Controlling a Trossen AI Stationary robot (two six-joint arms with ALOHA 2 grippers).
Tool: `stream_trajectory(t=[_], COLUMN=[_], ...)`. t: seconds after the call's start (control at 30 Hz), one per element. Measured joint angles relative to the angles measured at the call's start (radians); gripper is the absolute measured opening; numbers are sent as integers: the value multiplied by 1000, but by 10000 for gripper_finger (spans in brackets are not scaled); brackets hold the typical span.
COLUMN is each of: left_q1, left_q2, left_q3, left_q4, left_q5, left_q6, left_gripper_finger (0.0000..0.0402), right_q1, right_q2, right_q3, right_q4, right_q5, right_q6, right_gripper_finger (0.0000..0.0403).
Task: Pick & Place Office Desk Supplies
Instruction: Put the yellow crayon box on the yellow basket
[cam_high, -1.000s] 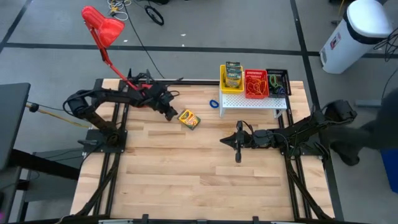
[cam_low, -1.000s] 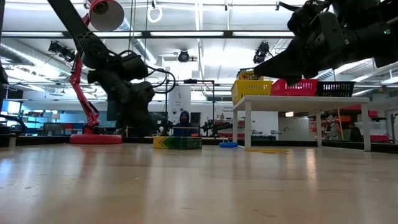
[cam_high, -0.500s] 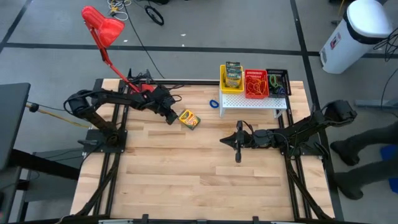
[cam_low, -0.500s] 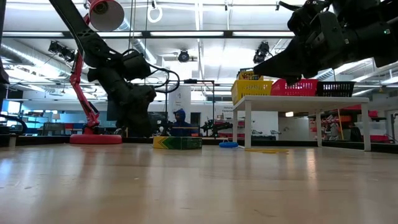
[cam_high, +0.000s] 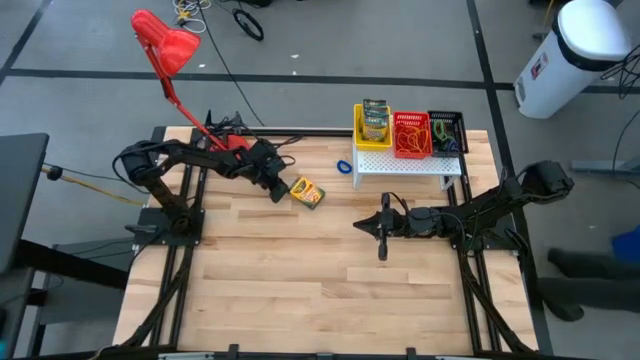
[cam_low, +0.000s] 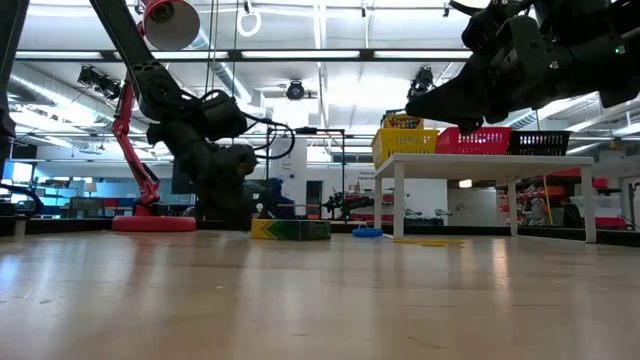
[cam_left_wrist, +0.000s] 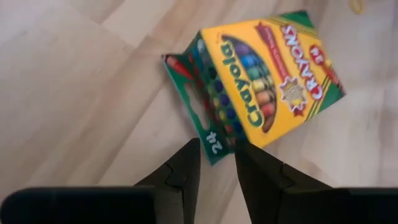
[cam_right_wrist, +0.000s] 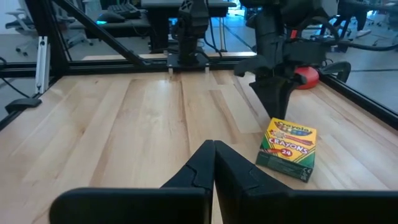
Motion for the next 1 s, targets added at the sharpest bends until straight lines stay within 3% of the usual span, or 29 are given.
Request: stream_trajectory(t=[0.27,0.47,0.77,1.0], left_q1=[-39,-87,-85,-84], left_q2=[36,46,50,26], left_q3=[0,2,1,-2], left_q4=[5,41,49,37], left_q5=[-13,-121,-133,-138], left_q6=[-3,-7,-16,40], left_gripper_finger=[109,104,15,5], right_q1=[-1,-1,-1,-1], right_q2=[0,0,0,0], right_q3=[0,0,0,0], right_q4=[-1,-1,-1,-1], right_q5=[6,7,7,7], right_q6=[0,0,0,0], right_gripper_finger=[13,13,13,13])
